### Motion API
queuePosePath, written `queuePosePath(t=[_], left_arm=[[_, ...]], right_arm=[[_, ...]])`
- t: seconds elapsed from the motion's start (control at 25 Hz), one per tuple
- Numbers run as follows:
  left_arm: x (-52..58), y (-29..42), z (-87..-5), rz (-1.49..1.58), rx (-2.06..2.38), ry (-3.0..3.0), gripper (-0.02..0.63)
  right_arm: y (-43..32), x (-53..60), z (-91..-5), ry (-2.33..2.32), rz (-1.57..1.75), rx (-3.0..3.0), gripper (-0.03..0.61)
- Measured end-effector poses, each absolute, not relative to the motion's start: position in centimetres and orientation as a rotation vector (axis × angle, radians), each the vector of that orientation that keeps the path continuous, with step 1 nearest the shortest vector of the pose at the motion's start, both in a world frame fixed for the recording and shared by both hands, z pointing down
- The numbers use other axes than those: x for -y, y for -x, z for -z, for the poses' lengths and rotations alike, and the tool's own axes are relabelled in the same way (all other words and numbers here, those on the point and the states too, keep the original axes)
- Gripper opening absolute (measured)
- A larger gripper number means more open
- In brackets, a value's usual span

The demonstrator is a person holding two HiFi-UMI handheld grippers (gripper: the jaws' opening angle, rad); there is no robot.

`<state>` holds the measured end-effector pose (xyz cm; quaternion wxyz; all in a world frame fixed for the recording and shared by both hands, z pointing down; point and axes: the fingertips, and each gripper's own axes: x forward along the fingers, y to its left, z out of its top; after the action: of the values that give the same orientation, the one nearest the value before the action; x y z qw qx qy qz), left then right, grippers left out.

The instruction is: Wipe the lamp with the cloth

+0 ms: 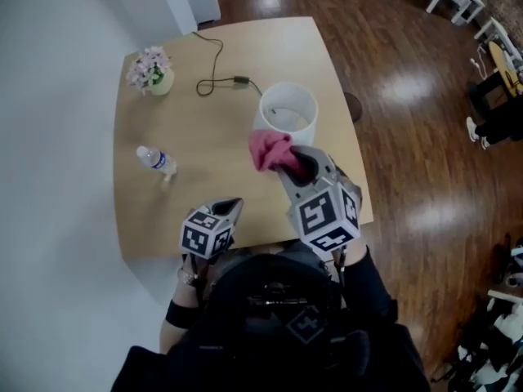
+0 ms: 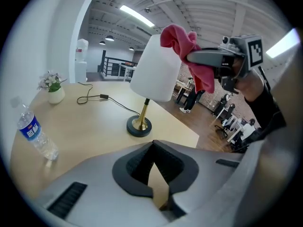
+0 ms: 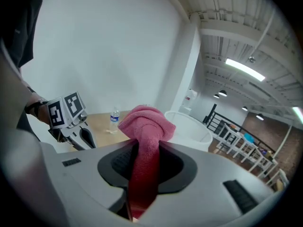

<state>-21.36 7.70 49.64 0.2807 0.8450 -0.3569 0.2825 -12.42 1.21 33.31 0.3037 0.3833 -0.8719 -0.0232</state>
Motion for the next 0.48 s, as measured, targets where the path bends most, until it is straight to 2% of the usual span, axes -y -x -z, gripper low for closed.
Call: queuePosePath(t=[0.48], left_arm=[[-7.1,25.1,-50.0,-0.833,0.671,-2.402,-0.005]], right_arm=[[12.8,0.9,-32.7,-1.342,0.076,2.018,0.104]])
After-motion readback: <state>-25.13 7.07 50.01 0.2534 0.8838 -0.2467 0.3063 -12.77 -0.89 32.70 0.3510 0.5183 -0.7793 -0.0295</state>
